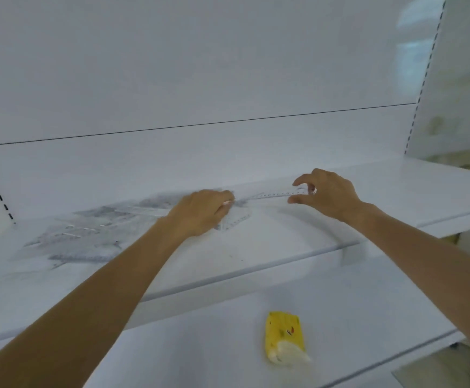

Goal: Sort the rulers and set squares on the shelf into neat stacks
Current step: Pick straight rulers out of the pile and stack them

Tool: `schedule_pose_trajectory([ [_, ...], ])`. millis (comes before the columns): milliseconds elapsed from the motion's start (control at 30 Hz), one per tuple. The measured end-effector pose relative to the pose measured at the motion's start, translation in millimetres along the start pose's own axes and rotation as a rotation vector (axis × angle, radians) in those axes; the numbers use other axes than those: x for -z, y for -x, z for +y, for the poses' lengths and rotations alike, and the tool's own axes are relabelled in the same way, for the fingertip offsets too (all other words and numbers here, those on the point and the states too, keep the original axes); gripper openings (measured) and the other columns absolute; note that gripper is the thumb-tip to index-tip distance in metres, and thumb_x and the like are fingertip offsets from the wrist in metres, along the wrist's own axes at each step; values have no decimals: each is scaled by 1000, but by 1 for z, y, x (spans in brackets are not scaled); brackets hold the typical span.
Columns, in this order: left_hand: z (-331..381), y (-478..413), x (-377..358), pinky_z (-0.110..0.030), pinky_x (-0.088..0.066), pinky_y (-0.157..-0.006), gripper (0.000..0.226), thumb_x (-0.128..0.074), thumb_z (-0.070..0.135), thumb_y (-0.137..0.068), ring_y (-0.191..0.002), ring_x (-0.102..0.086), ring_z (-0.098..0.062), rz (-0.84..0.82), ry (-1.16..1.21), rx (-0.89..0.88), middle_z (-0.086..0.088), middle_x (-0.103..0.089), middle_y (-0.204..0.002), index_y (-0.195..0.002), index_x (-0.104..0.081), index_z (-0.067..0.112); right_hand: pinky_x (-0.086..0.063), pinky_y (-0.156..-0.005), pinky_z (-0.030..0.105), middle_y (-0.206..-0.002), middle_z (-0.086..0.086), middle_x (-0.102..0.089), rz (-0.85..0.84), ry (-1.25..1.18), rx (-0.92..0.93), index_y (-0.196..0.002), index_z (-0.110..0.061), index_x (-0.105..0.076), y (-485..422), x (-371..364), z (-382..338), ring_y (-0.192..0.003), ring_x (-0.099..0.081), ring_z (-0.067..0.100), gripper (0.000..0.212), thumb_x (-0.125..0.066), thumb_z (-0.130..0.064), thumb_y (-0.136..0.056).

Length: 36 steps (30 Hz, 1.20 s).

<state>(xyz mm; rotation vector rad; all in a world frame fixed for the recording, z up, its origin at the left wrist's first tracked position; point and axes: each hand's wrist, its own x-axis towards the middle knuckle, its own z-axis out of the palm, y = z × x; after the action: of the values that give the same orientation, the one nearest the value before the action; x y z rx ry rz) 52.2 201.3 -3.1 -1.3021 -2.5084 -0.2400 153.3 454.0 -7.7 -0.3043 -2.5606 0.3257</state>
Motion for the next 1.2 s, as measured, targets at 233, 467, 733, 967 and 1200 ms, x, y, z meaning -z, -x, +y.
schedule_pose_trajectory([
  [233,108,-76,-29,-23,-35,-77,43,-56,27,-83,-78,-44,-8,104,293,50,19,-56,-87,-126,-56,27,-38,-73,28,-87,-4,-55,-45,5,-60,-110,-23,-59,14,52,125,-82,-51,15,37,-60,-48,-83],
  [467,205,-153,-66,-22,-36,-69,42,-60,28,-82,-74,-48,-5,49,357,25,15,-56,-92,-123,-54,22,-45,-82,35,-88,-1,-56,-7,-2,-124,-113,-16,-57,22,107,252,-87,-55,19,33,-61,-36,-86],
  [733,254,-217,-85,-24,-37,-75,46,-59,35,-87,-78,-50,-9,4,354,-31,12,-54,-93,-131,-48,34,-45,-92,39,-109,8,-63,19,-70,-194,-114,-13,-60,1,118,341,-104,-56,24,34,-64,-30,-85],
  [967,257,-281,-98,-22,-40,-64,33,-64,41,-82,-77,-54,-3,-19,448,45,16,-59,-89,-108,-50,27,-42,-93,30,-112,12,-60,-61,-85,-173,-114,-6,-61,-53,109,386,-106,-57,23,36,-68,-23,-83],
  [1200,271,-333,-117,-23,-41,-74,28,-68,39,-79,-81,-54,-11,-15,421,32,5,-55,-95,-101,-62,22,-32,-82,18,-110,7,-57,-156,-88,-140,-111,-13,-64,-93,115,429,-101,-53,16,34,-71,-22,-79],
])
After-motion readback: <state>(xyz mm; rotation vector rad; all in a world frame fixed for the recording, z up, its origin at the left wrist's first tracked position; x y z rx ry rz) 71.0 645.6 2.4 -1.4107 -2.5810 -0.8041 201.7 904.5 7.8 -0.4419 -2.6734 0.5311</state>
